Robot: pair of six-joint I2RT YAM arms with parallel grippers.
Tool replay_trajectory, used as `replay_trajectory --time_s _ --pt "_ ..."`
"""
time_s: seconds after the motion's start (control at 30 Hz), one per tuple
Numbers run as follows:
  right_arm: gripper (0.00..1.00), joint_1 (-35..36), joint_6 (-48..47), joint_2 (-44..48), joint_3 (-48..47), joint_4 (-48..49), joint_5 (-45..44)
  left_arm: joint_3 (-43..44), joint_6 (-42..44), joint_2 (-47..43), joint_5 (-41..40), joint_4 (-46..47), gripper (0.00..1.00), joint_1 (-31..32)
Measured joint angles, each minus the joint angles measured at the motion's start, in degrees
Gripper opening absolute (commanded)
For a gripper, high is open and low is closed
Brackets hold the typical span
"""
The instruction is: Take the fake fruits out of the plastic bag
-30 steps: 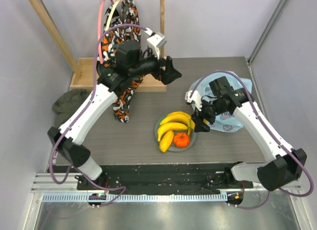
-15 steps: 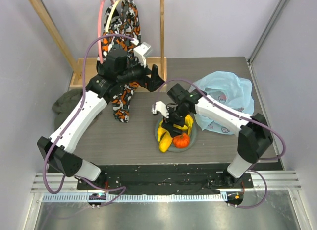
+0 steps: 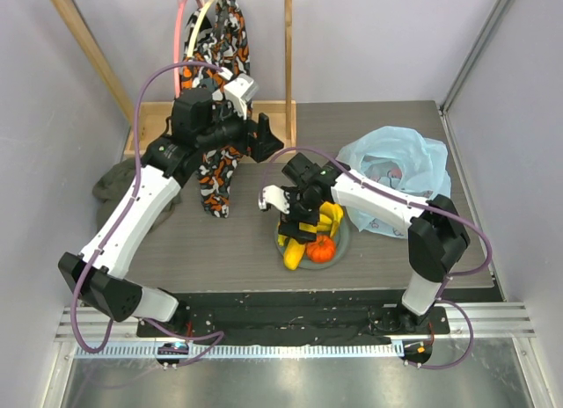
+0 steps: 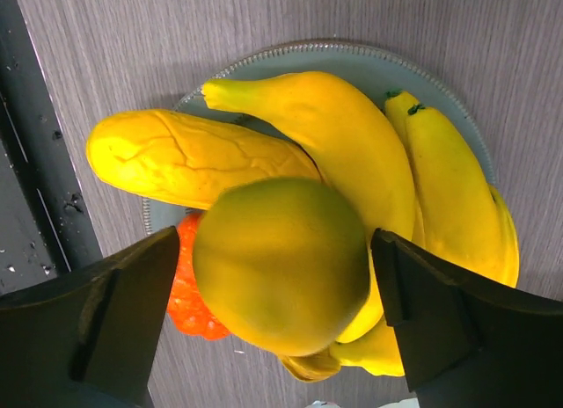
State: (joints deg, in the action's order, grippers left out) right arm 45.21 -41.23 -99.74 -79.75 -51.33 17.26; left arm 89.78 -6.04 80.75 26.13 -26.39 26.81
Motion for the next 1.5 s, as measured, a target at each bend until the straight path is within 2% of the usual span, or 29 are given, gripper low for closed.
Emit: replay_trajectory --time_s 0.33,0.5,0.57,0.67,0.83,0.93,1.13,1.3,1.5 --pt "1.00 0.66 2.03 0.79 -1.18 -1.79 -1.44 0.07 -1.51 2.21 2.08 1.33 0.91 0.00" --pt "1.00 -1.33 5.07 5.88 -4.85 -4.13 -0.96 0.74 -2.80 4.02 2.64 2.14 0.90 -0.22" --pt "1.00 -5.44 6.84 9.88 -6.71 -4.72 0.98 1.55 -3.23 5.27 2.99 2.75 0.89 -0.20" --pt "0.98 -16.87 9.92 16.00 -9.49 -4.63 4.28 2.49 -4.22 7.19 3.10 3.63 0.86 -0.02" --pt "0.86 -38.49 14.32 21.92 -9.42 -4.17 7.63 2.91 -4.28 10.97 3.08 4.04 0.81 2.01" --pt "0.81 -47.87 17.66 20.98 -6.64 -3.78 9.03 5.01 -0.61 15.12 2.78 2.64 0.80 7.26" --pt "0.72 -57.27 22.27 9.97 -1.18 -3.61 14.08 11.28 11.76 25.83 -1.68 -0.11 0.75 24.76" --pt "0.72 -59.71 23.91 3.50 1.38 -2.93 17.35 16.85 18.16 36.20 -6.43 -1.29 0.74 35.08" --pt "0.72 -59.52 25.35 3.34 1.57 -0.24 20.28 22.05 20.61 44.52 -14.75 -0.46 0.75 38.64"
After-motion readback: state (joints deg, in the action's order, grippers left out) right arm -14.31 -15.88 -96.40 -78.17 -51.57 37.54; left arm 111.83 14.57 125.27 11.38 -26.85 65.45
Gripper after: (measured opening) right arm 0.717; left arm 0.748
